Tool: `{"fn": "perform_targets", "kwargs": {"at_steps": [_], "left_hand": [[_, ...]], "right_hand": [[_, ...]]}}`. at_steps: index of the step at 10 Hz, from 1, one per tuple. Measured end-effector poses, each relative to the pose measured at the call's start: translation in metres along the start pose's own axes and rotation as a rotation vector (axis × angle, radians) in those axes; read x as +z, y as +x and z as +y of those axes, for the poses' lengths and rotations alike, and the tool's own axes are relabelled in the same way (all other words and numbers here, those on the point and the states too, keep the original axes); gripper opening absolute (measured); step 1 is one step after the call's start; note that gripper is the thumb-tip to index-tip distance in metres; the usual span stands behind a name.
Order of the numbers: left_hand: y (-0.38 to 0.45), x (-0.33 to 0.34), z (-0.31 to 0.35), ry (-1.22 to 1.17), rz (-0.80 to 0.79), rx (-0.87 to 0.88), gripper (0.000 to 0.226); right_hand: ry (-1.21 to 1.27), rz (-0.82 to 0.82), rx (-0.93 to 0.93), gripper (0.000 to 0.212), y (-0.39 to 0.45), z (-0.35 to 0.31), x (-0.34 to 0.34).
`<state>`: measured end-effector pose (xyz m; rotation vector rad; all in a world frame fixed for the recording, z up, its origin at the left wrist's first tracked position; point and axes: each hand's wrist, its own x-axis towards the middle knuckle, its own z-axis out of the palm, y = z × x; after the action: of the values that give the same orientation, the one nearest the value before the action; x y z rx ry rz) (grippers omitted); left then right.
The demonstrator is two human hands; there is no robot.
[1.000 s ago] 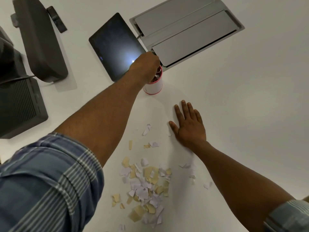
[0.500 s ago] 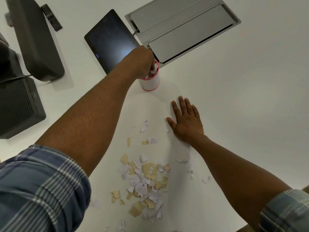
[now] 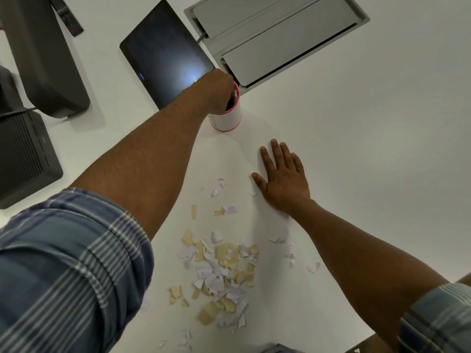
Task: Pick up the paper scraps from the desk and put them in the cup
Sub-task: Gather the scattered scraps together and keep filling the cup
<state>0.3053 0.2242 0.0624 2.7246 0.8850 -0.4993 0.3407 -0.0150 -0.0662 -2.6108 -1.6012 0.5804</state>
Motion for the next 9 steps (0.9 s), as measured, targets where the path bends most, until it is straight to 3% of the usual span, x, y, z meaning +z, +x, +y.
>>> {"fn": "perform_targets", "kwargs": {"at_steps": [2,3,6,7,9], "left_hand": [[-0.018,-0.017,-0.013,-0.006,-0.006,0.083,0.033],[-0.031,-0.024,-0.017,-0.066,0.064,0.049,0.032],[-0.1,-0.022,-0.031,-0.379,0.477,-0.127,0.024],[-0.148,0.01,-0.047,-0.426,0.515,-0.221,0.027],[-0.253,0.102,-0.077,-0.493,0.45,-0.491,0.028]], "right_hand": [[-0.011,-0.035,-0.001,0.07,0.002,0.001,0.0],[-0.012,-0.084,0.002,0.071,0.004,0.002,-0.002],[0.028,-0.257,0.026,0.074,0.014,0.001,-0.022],[0.071,-0.235,0.016,0.073,0.018,0.001,-0.038],[0.248,0.04,-0.011,0.044,-0.02,-0.016,-0.042]]}}
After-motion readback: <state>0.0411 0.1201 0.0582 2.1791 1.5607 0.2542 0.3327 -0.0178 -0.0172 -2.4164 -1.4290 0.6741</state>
